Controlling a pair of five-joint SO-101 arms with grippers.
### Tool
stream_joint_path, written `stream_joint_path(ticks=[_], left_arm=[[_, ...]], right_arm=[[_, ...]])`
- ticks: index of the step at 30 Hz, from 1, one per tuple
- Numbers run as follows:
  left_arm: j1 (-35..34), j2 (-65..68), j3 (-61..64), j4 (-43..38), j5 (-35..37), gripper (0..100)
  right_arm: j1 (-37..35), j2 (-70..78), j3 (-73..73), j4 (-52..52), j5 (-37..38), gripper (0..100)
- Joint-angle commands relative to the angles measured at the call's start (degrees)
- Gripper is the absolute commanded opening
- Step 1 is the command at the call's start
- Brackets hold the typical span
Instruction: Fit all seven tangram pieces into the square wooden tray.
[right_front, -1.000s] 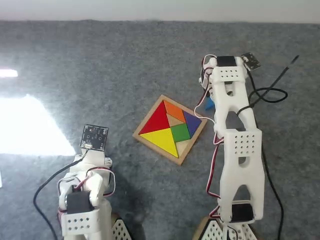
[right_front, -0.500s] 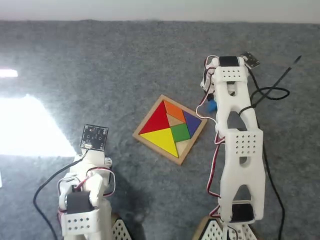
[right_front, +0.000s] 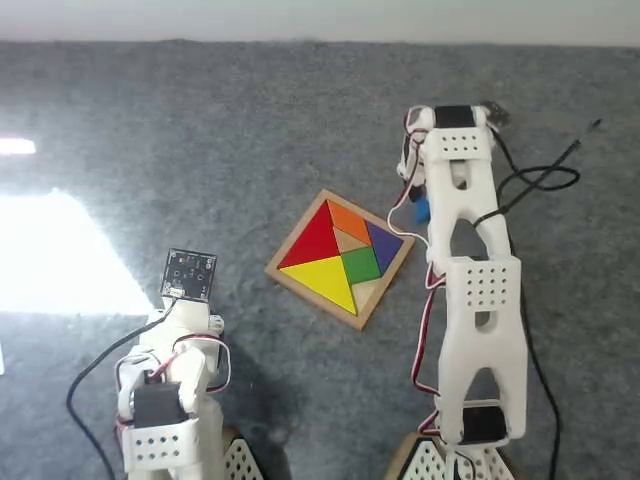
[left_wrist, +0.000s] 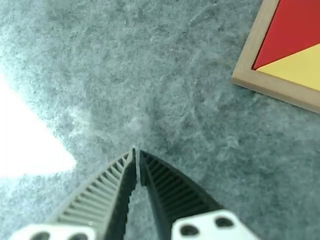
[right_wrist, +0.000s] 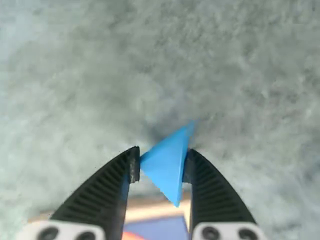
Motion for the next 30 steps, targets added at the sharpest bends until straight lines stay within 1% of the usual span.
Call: stream_joint_path(ticks=[1, 3, 7, 14, 17, 20, 24, 27, 30], left_arm=[[0.3, -1.1, -0.8, 0.3, -0.3, 1], [0.3, -1.1, -0.8, 0.3, -0.3, 1], [0.3, -1.1, -0.8, 0.3, -0.3, 1], [0.3, -1.1, -0.8, 0.3, -0.3, 1], [0.3, -1.1, -0.8, 0.3, -0.3, 1], [0.3, -1.1, -0.8, 0.3, -0.3, 1], [0.3, -1.1, -0.8, 0.3, -0.3, 1], [0.3, -1.1, -0.8, 0.3, -0.3, 1], [0.3, -1.1, -0.8, 0.3, -0.3, 1]], right_arm=[[-2.4, -1.3, -9.7, 3.8, 5.7, 5.8], [-4.0, -2.5, -9.2, 3.8, 8.2, 5.8], [-7.7, -7.7, -1.8, 3.9, 8.4, 5.8], [-13.2, -28.1, 18.7, 3.7, 8.5, 6.2], [-13.8, -34.5, 29.4, 3.2, 12.7, 6.3], [-14.3, -35.9, 37.3, 1.9, 16.2, 6.3], [-18.1, -33.3, 45.4, 2.1, 16.9, 5.8], [-20.7, -31.2, 48.1, 0.2, 16.8, 5.6], [-22.0, -30.0, 48.5, -3.2, 16.8, 0.6]])
